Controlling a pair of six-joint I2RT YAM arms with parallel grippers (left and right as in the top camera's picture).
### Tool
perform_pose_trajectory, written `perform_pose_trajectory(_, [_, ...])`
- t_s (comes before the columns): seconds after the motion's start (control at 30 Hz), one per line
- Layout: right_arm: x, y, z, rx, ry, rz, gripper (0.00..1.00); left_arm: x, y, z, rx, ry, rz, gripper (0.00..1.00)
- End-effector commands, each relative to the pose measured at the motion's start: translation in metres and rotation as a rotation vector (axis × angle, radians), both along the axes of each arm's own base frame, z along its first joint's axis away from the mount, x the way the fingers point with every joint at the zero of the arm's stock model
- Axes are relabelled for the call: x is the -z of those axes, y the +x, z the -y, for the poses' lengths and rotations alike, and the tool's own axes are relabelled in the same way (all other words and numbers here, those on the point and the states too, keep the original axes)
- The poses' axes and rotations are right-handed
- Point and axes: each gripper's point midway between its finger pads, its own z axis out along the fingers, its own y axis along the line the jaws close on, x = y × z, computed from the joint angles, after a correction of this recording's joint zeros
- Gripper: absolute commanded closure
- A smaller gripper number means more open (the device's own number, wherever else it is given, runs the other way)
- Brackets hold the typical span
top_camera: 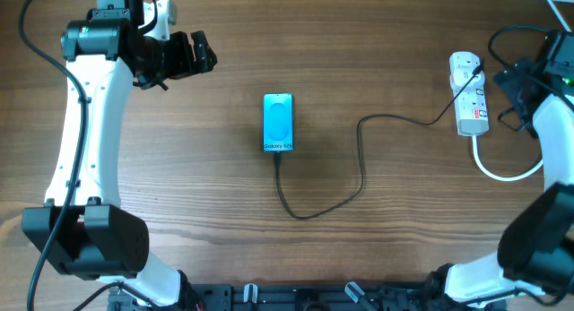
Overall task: Plug charger to phone and switch on socket
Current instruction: 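Reach the right gripper to the white power strip and press its switch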
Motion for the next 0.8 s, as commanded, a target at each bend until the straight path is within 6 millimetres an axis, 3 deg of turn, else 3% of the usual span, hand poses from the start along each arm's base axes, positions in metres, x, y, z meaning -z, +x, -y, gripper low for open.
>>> perform_pose_trajectory(0.0, [0.013, 0.005, 0.012, 0.007, 0.015, -0.007, 0.00, 0.002, 0.001, -0.003, -0.007, 0.009, -0.002, 0.00])
perform_pose_trajectory(0.17, [0.033, 0.041, -0.009, -0.275, 0.079, 0.037, 0.00, 0.002, 0.001, -0.003, -0.007, 0.009, -0.002, 0.00])
perform_pose_trajectory(0.4, [0.085, 0.028, 0.004, -0.198, 0.073, -0.100, 0.00, 0.002, 0.001, -0.003, -0.007, 0.009, -0.002, 0.00])
perform_pose_trajectory(0.77, [0.099, 0.031, 0.006, -0.233, 0.063, -0.120, 0.00, 0.002, 0.001, -0.003, -0.007, 0.009, -0.002, 0.00])
